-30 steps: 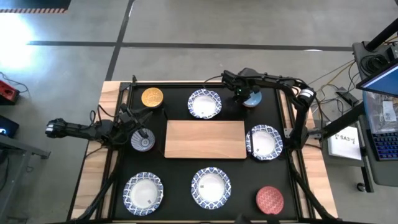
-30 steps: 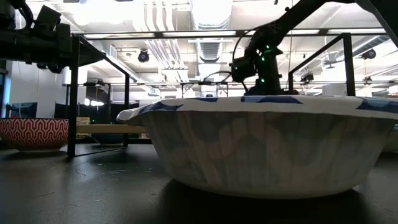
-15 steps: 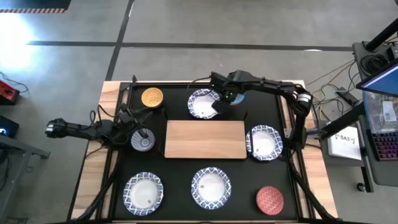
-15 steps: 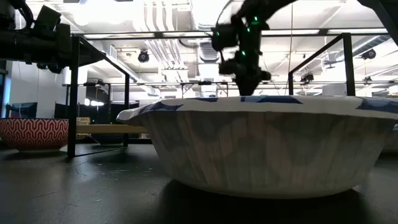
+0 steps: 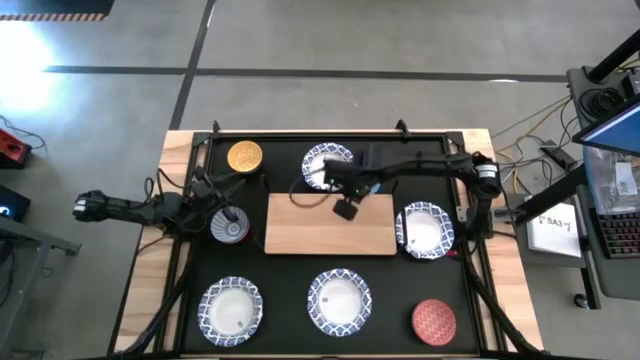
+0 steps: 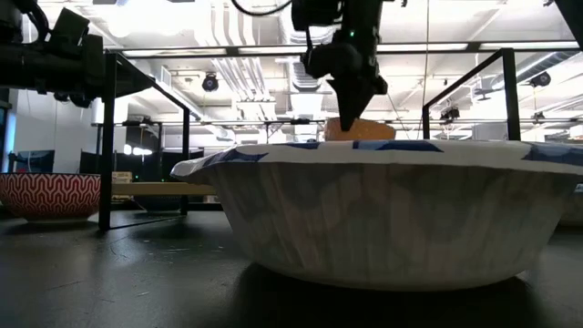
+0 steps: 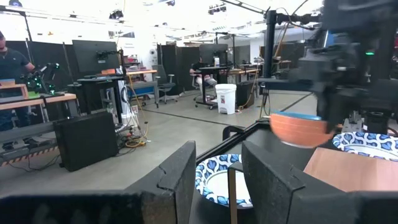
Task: Place and stack bowls onto a shelf
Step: Put the small light blue and yellow patterned bowl on the shelf
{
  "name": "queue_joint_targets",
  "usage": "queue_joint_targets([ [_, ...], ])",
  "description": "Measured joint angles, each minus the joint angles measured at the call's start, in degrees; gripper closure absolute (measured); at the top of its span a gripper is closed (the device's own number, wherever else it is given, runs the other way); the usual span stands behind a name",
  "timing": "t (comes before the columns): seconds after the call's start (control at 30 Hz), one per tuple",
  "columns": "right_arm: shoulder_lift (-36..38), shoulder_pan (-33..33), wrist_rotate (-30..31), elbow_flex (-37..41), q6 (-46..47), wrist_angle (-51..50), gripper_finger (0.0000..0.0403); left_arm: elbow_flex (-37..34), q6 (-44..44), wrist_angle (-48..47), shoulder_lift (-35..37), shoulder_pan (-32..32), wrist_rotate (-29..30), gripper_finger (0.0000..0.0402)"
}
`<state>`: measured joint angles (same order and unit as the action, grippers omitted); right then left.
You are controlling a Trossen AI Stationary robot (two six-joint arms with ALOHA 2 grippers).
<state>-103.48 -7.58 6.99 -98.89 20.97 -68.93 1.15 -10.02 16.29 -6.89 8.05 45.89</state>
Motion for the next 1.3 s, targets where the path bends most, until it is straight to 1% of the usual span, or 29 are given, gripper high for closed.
queue_joint_targets([
  [0.1,0.0,3.4,-0.3,0.0,1.1,-0.3,0.0394,0.0,0.0,0.0,0.0,0.0,0.0,0.0288],
  [0.2,0.0,6.2,-3.2,0.0,1.6,-0.5,0.0394,0.0,0.0,0.0,0.0,0.0,0.0,0.0288],
  [0.27,0.0,8.1,-4.0,0.0,1.6,-1.2,0.0394,0.0,0.0,0.0,0.0,0.0,0.0,0.0288],
  [0.6,0.0,15.5,-4.4,0.4,3.3,-6.1,0.0391,0.0,0.0,0.0,0.0,0.0,0.0,0.0288],
  [0.8,0.0,18.8,-4.5,2.8,5.0,-5.8,0.0390,0.0,0.0,0.0,0.0,0.0,0.0,0.0288],
  [1.0,0.0,20.8,-4.1,5.3,5.3,-5.0,0.0390,0.0,0.0,0.0,0.0,0.0,0.0,0.0288],
  [1.3,0.0,20.9,-3.9,7.5,4.8,-3.6,0.0390,0.0,0.0,0.0,0.0,0.0,0.0,0.0288],
])
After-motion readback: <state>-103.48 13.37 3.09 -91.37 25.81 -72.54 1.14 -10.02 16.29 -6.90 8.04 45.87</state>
